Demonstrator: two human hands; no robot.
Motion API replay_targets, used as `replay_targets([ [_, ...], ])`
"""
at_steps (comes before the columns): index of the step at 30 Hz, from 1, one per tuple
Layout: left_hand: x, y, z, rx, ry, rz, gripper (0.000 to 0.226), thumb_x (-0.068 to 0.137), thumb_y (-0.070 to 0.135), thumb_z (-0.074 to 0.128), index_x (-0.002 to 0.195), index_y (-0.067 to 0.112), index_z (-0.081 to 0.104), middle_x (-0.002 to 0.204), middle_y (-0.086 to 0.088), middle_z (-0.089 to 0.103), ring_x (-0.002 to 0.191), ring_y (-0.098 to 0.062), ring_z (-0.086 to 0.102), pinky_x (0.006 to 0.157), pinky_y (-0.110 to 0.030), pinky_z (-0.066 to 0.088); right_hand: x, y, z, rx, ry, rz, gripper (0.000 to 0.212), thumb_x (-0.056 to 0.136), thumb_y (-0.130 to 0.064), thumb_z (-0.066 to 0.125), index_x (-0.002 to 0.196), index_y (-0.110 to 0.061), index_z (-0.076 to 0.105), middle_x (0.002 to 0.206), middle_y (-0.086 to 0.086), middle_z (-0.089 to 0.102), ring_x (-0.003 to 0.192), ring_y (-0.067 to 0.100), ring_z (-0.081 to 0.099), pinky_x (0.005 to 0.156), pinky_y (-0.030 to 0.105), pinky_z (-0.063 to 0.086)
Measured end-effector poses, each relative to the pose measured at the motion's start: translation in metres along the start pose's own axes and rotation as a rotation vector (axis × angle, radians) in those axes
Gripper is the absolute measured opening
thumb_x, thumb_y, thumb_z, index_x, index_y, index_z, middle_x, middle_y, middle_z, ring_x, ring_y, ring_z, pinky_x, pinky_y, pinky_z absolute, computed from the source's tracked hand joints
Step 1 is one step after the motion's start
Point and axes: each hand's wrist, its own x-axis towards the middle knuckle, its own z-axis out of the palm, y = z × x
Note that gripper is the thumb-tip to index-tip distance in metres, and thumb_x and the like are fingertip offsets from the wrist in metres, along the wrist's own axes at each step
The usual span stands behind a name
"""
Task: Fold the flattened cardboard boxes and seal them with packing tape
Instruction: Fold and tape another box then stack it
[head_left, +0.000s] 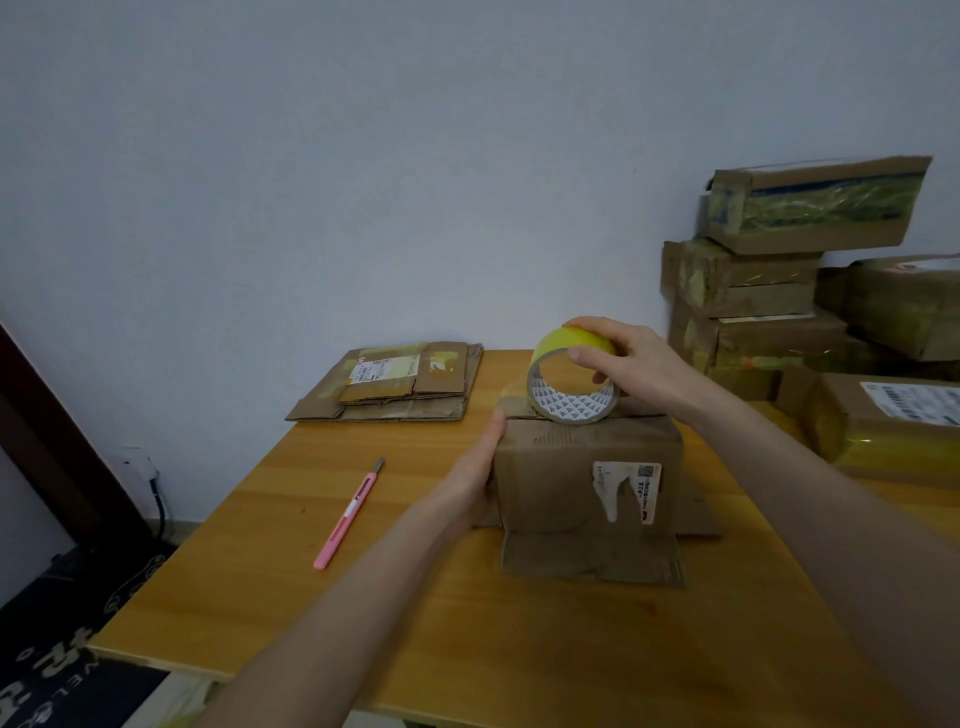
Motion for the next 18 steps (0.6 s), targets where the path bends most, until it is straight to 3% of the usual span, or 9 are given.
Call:
replay_targets([
  [2, 0.004, 0.012, -0.009, 0.332, 0.044, 0.201, 0.111, 0.066, 0.079, 0.05, 0.153, 0.025, 0.006, 0.16, 0.0, 0.01, 0.144, -0.022, 0.02, 0.116, -0.044, 0.021, -0.001, 0.0, -0.001, -0.002, 0.002, 0.003, 0.041, 0.089, -0.043, 0.059, 0.129, -0.036, 0.053, 0.099, -0.011, 0.058, 0.079, 0.014, 0.062, 0.066, 0.018, 0.044],
  [4, 0.008, 0.034, -0.014, 0.641, 0.001, 0.34, 0.12, 0.068, 0.069, 0.066, 0.153, 0.024, -0.007, 0.16, 0.004, -0.001, 0.146, -0.017, 0.01, 0.118, -0.04, 0.016, -0.001, -0.001, -0.002, -0.008, 0.003, -0.002, 0.042, 0.088, -0.044, 0.059, 0.129, -0.037, 0.053, 0.101, -0.009, 0.059, 0.076, 0.013, 0.061, 0.067, 0.019, 0.044],
  [7, 0.021, 0.056, -0.014, 0.915, -0.138, 0.317, 0.123, 0.06, 0.056, 0.081, 0.152, 0.026, 0.005, 0.157, 0.001, 0.017, 0.141, -0.018, 0.024, 0.115, -0.04, 0.026, 0.001, -0.005, -0.004, -0.02, -0.025, -0.012, 0.046, 0.087, -0.043, 0.062, 0.131, -0.036, 0.052, 0.115, -0.006, 0.057, 0.08, 0.011, 0.059, 0.072, 0.021, 0.046],
  [10, 0.026, 0.058, -0.012, 0.991, -0.173, 0.347, 0.096, 0.069, 0.045, 0.08, 0.145, 0.022, 0.028, 0.143, 0.003, 0.041, 0.124, -0.013, 0.042, 0.105, -0.032, 0.036, 0.001, 0.001, -0.008, 0.035, -0.04, 0.042, 0.056, 0.083, -0.031, 0.07, 0.134, -0.031, 0.047, 0.098, -0.009, 0.053, 0.088, 0.012, 0.055, 0.081, 0.024, 0.043],
  [12, 0.025, 0.057, -0.014, 1.034, -0.148, 0.389, 0.085, 0.072, 0.044, 0.078, 0.141, 0.023, 0.034, 0.135, 0.007, 0.043, 0.119, -0.011, 0.043, 0.101, -0.03, 0.037, 0.001, 0.009, -0.012, 0.09, -0.05, 0.108, 0.053, 0.079, -0.022, 0.074, 0.127, -0.021, 0.052, 0.087, -0.012, 0.051, 0.093, 0.011, 0.054, 0.086, 0.028, 0.043],
  [15, 0.025, 0.058, -0.015, 1.129, -0.162, 0.384, 0.082, 0.076, 0.047, 0.074, 0.142, 0.02, 0.033, 0.125, 0.006, 0.039, 0.117, -0.015, 0.042, 0.098, -0.03, 0.037, -0.001, 0.012, -0.016, 0.132, -0.036, 0.105, 0.039, 0.077, -0.017, 0.075, 0.113, -0.017, 0.062, 0.088, -0.01, 0.062, 0.092, 0.008, 0.057, 0.092, 0.031, 0.045],
  [18, 0.026, 0.06, -0.015, 1.181, -0.191, 0.352, 0.086, 0.077, 0.05, 0.072, 0.145, 0.02, 0.03, 0.133, 0.003, 0.035, 0.122, -0.016, 0.04, 0.102, -0.032, 0.037, -0.002, 0.003, -0.019, 0.15, -0.038, 0.055, 0.033, 0.078, -0.011, 0.073, 0.109, -0.017, 0.065, 0.089, -0.001, 0.068, 0.074, 0.0, 0.063, 0.075, 0.02, 0.051],
])
